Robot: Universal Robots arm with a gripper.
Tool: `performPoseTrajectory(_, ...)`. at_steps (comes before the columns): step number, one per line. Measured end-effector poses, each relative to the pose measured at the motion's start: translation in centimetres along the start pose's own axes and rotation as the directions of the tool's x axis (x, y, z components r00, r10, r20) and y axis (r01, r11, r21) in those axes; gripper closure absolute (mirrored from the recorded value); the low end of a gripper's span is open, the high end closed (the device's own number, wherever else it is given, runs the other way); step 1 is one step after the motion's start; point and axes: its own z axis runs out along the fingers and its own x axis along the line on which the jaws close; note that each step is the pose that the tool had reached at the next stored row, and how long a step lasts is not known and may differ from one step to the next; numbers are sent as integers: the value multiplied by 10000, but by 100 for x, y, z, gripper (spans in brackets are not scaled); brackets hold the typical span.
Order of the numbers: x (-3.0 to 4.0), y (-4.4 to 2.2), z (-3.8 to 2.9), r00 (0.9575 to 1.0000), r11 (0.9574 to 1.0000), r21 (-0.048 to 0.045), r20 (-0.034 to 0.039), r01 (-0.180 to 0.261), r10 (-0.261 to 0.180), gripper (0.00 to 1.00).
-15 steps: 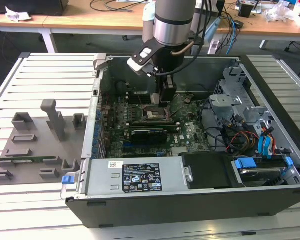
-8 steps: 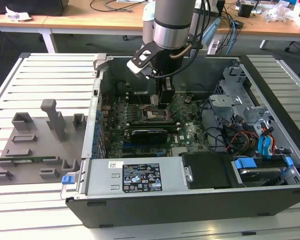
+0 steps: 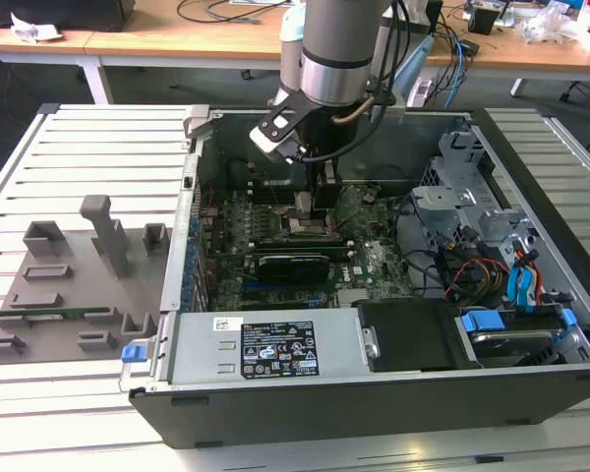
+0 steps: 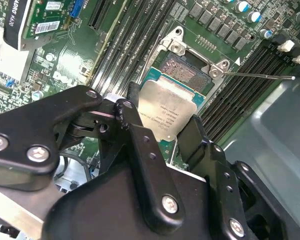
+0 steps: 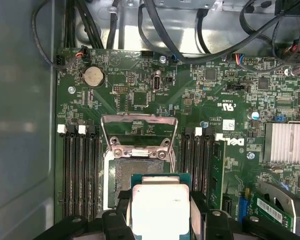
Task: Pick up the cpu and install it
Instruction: 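Place the cpu into insertion slot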
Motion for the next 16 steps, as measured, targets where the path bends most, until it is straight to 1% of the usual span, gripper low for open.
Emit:
performPoseTrajectory(4,1,1,51,10000,10000,0,0,0,0,45)
performPoseTrajectory(8,2,2,88,10000,10000,1,1,0,0,45)
performPoseTrajectory(16,3,3,139,10000,10000,1,0,0,0,45)
